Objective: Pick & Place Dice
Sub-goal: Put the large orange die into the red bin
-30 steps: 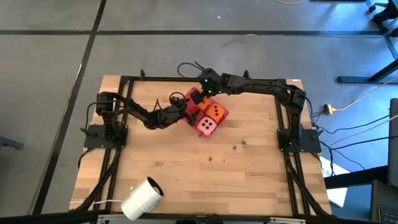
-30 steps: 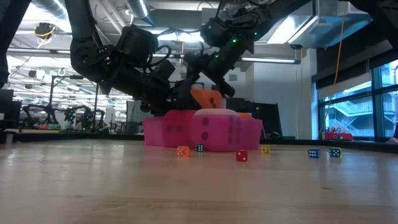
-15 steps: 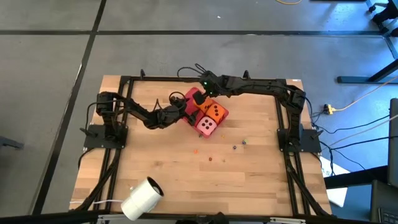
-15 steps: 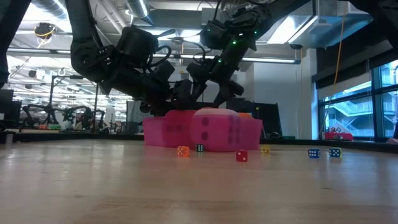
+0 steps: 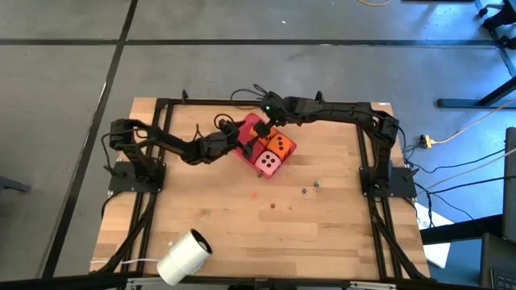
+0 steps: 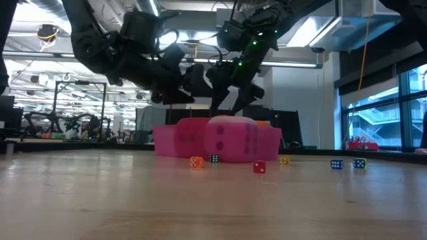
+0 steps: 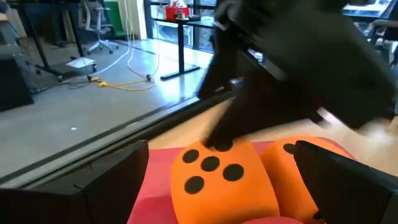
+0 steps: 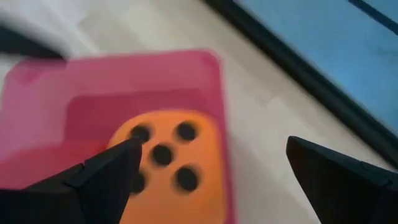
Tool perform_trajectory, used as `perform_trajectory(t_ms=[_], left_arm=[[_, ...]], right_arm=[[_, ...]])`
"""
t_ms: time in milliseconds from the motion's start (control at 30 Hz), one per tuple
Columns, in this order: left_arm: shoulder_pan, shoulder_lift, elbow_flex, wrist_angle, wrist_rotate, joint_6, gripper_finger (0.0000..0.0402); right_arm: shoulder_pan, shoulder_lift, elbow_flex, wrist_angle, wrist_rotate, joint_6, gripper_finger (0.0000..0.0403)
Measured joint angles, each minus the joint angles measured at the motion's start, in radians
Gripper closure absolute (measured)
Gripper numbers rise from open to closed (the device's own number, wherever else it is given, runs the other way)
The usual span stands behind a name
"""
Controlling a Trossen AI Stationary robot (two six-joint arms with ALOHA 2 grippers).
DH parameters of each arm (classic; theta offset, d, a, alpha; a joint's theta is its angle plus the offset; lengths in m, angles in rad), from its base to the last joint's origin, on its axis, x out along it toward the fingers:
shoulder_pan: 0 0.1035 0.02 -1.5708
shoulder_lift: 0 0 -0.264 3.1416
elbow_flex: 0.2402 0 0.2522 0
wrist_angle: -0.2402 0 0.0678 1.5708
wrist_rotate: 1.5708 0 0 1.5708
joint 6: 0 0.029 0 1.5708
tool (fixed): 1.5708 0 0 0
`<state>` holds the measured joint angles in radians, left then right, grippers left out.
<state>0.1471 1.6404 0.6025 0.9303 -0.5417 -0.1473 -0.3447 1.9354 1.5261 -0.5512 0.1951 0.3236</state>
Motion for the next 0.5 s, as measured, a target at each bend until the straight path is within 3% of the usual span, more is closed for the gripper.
perform_trajectory(t_ms=[133,500], left_arm=[[0.000,-0.045,0.000,-0.076,-0.054,0.006,0.0002],[-0.003,-0.051,0.000,-0.119,-0.068,0.004,0.0002]], right_arm=[[0.034,0.000,-0.004,-0.017,0.014,0.004,0.0005],[0.077,0.000,-0.006,-0.115,0.265,0.047,0.0005]])
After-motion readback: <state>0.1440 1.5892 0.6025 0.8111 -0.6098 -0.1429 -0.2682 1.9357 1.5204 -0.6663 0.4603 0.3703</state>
